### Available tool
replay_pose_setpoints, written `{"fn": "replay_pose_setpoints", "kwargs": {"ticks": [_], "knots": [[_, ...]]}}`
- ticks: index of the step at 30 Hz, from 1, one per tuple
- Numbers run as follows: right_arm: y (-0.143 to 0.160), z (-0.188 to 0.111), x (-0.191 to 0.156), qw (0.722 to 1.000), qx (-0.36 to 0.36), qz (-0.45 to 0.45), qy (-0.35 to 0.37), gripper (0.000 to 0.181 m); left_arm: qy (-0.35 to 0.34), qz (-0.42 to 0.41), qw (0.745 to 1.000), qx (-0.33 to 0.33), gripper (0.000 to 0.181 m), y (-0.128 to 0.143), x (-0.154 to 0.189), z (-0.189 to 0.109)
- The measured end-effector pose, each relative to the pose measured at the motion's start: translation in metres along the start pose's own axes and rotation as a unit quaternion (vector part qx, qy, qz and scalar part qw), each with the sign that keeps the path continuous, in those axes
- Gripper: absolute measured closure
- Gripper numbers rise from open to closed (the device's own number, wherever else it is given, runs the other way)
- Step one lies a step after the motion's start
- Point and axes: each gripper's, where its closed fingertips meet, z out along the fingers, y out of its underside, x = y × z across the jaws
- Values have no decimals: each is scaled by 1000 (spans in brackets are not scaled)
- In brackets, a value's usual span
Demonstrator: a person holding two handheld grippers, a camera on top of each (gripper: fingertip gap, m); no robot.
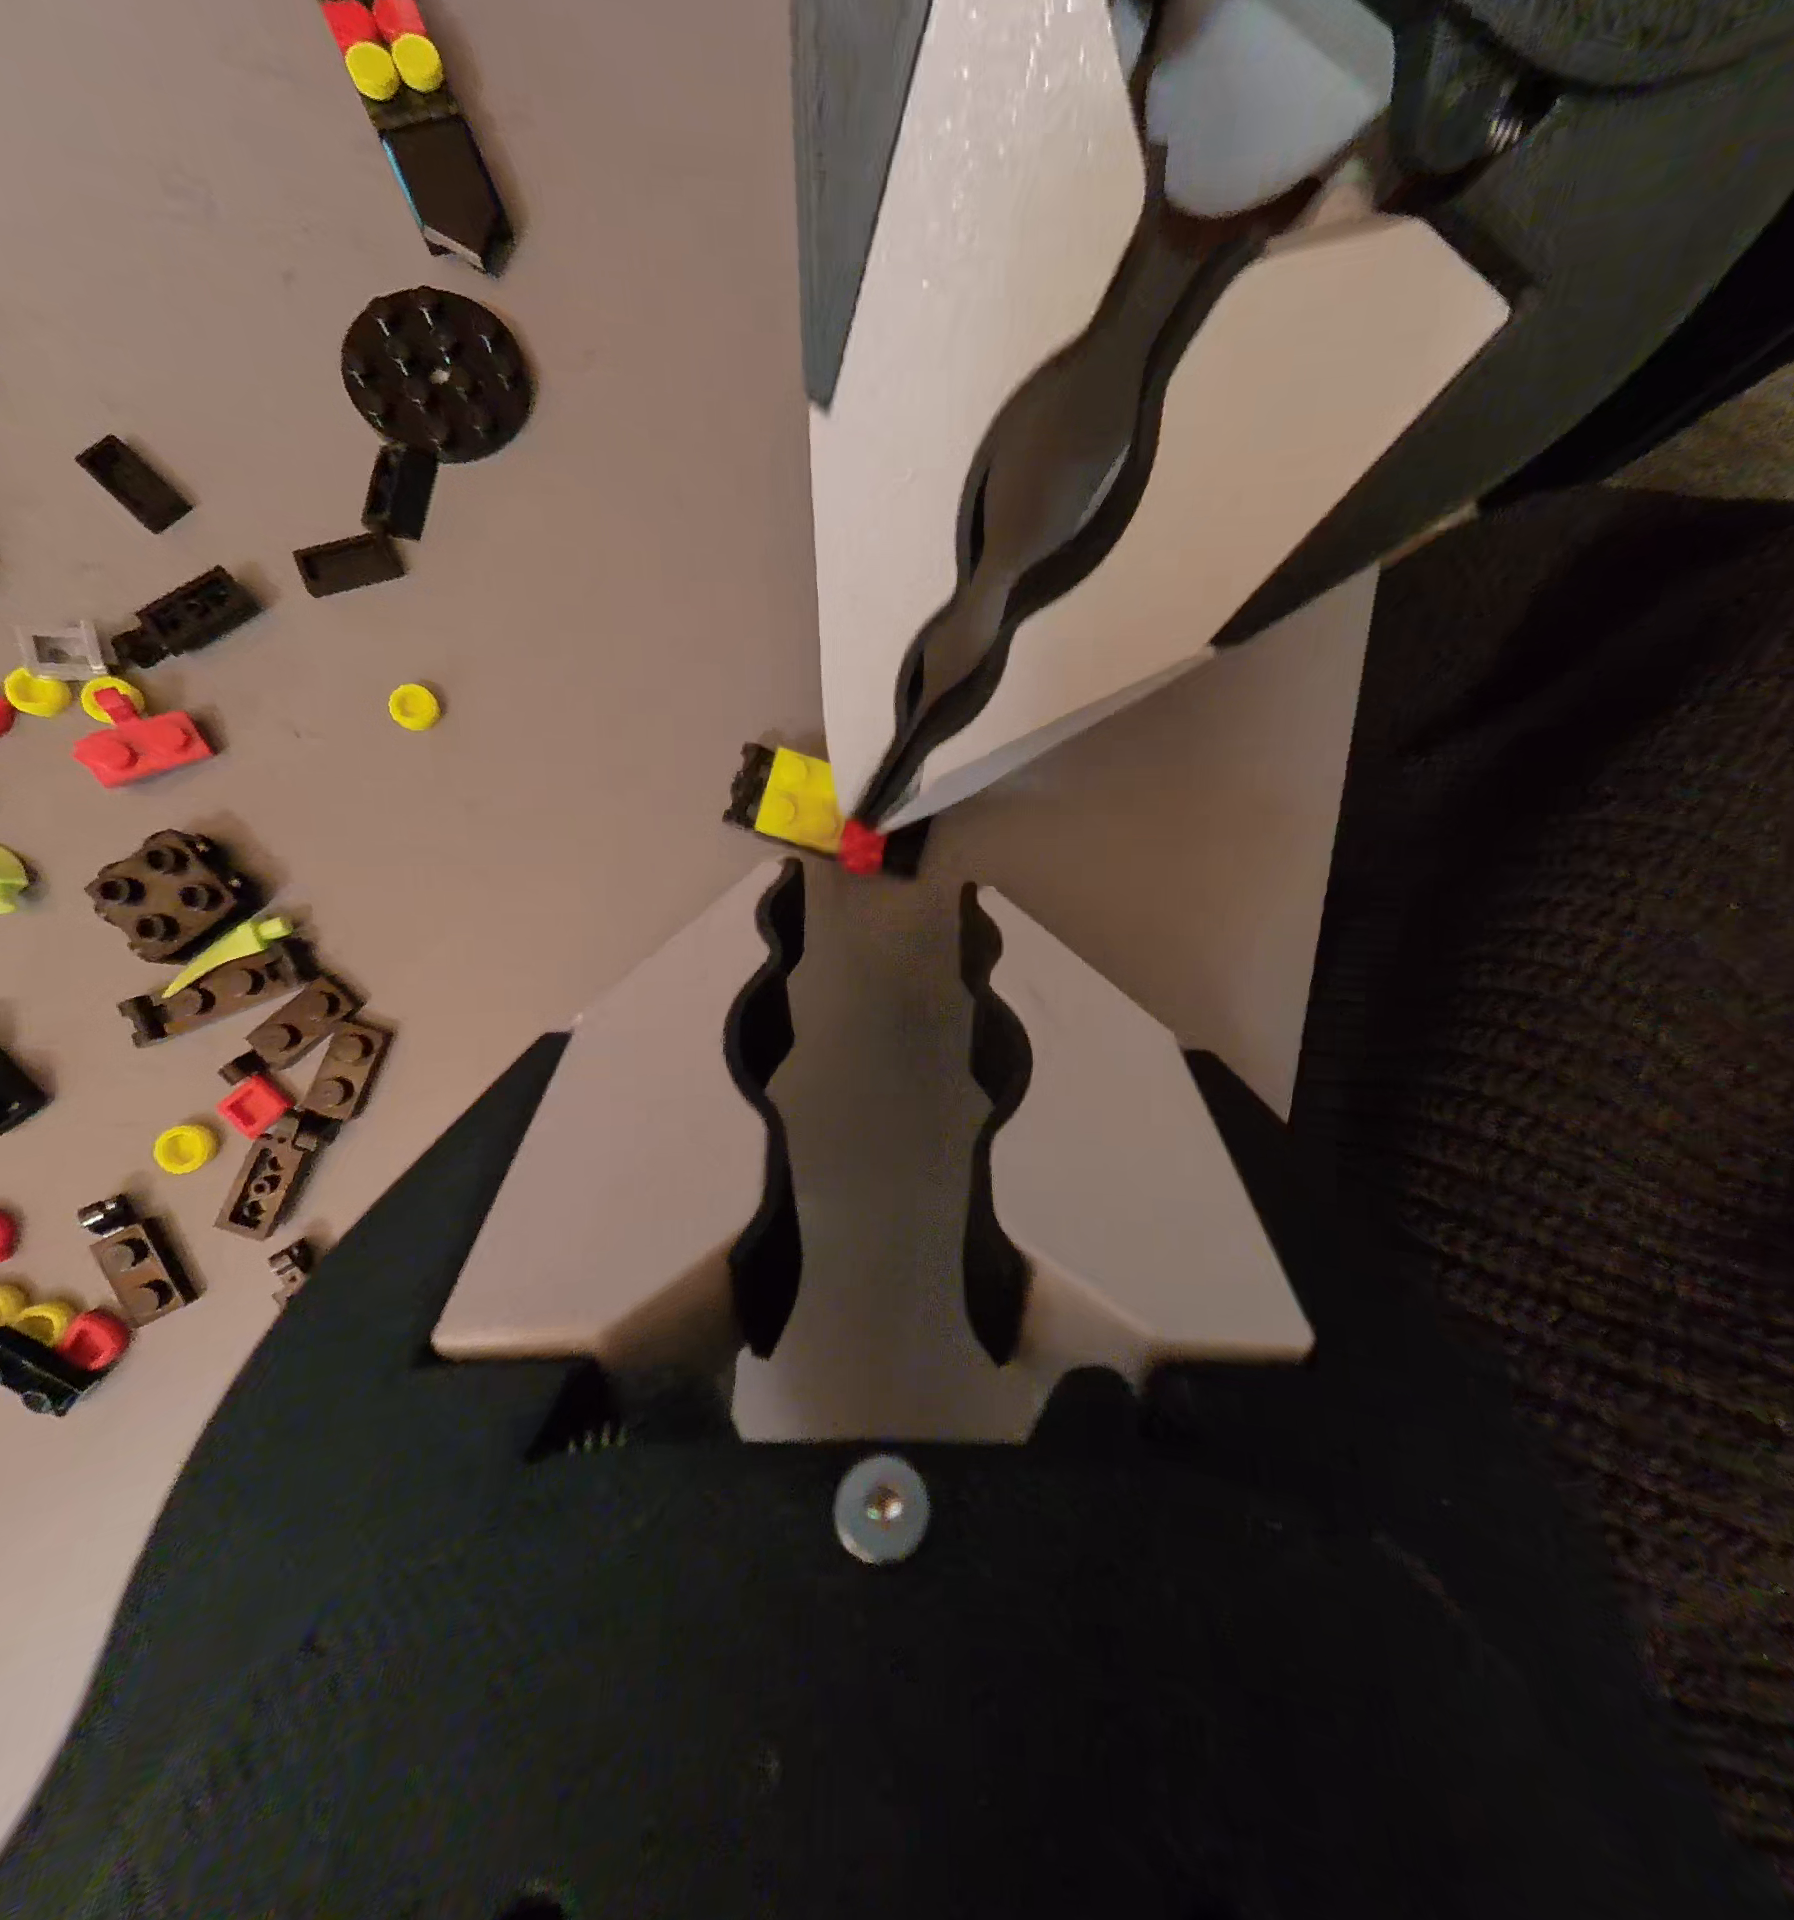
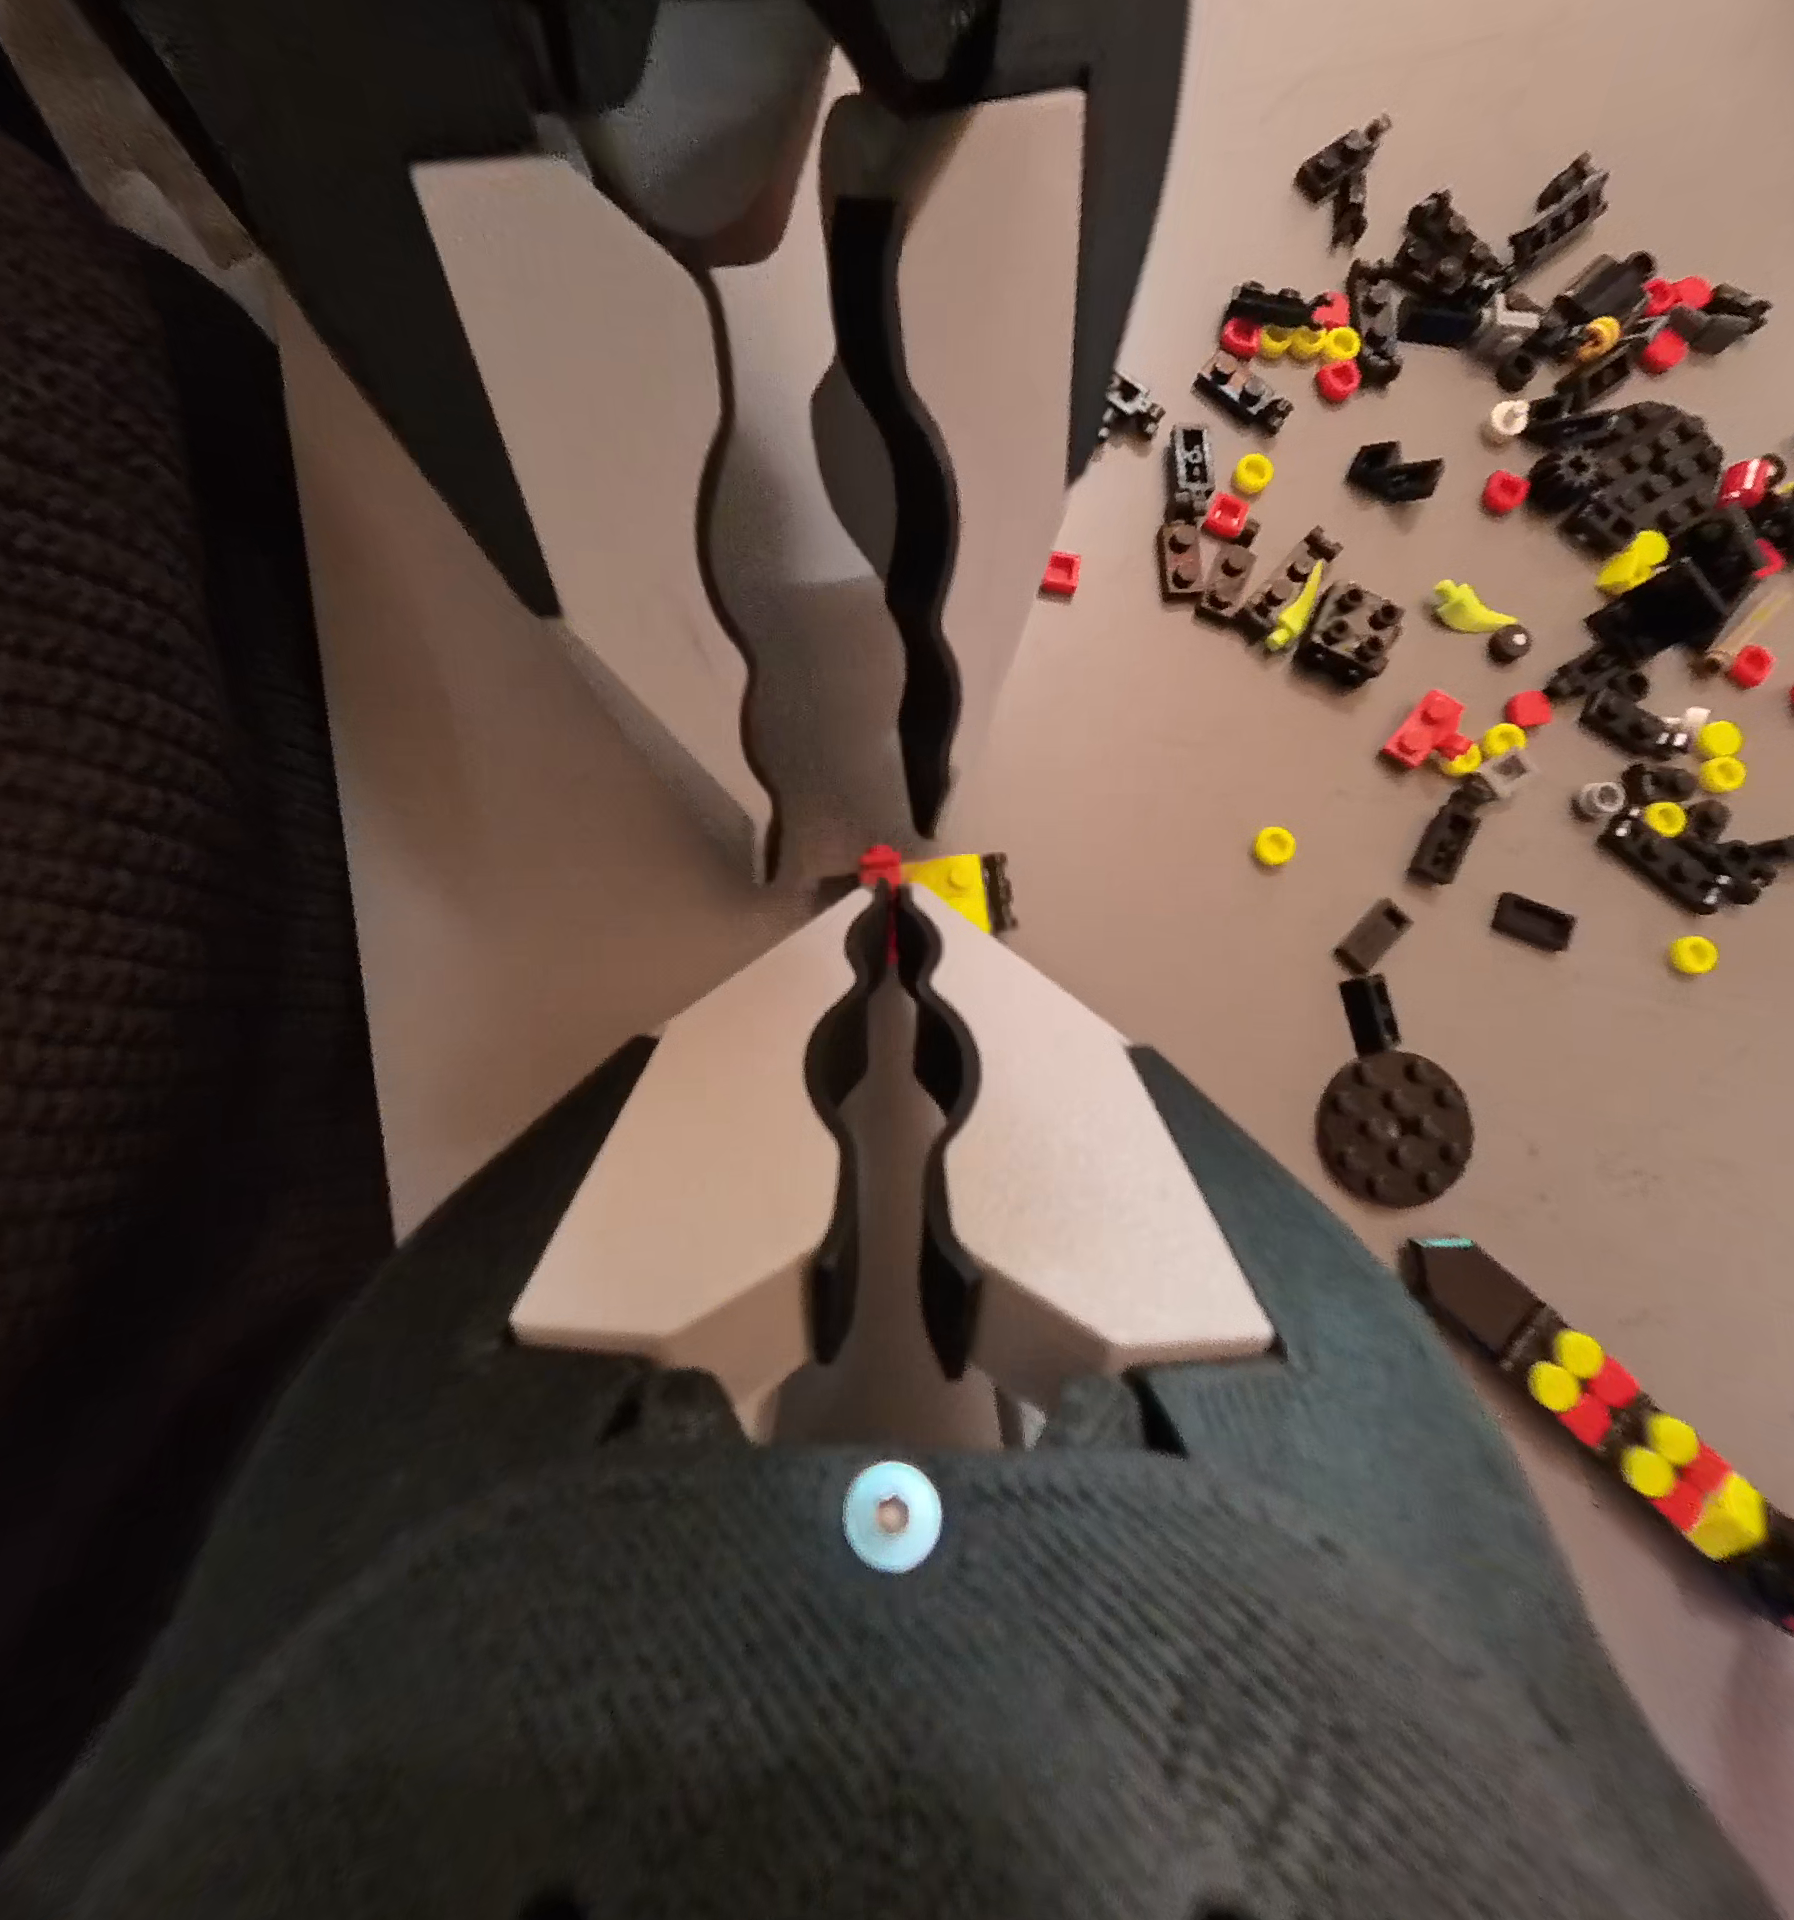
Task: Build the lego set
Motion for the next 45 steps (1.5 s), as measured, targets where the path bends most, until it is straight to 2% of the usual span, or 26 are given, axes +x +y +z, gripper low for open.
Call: {"fn": "replay_pose_setpoints", "kwargs": {"ticks": [9, 16, 22, 27, 32, 36, 38, 41, 45], "knots": [[3, -15, 19, 999, 31, 39, 8, 178, -12, 6, 1000, 4, 163, 4, -6, -2], [7, -11, 14, 999, 14, 33, 5, 174, -43, 31, 999, -2, 167, 7, -10, 1], [5, -9, -5, 999, 13, 22, -36, 160, -36, 33, 999, -1, 172, 7, -6, 2], [19, -2, 5, 999, -35, -13, 13, 160, -15, 42, 999, -2, 172, 7, 7, 5], [21, -10, 31, 996, -38, -8, 85, 168, -5, 51, 999, 6, 172, 4, 13, 3], [16, -14, 29, 998, -13, 15, 64, 168, -7, 19, 999, 48, 173, -8, 0, -10], [13, -14, 21, 999, -4, 15, 36, 173, -19, 4, 997, 78, 169, -15, -12, -15], [10, -12, 7, 1000, 1, -4, 2, 181, -38, -3, 994, 104, 155, -20, -25, -15], [11, -7, -9, 999, -11, -13, -30, 181, -31, 5, 998, 61, 141, -8, -22, 3]]}}
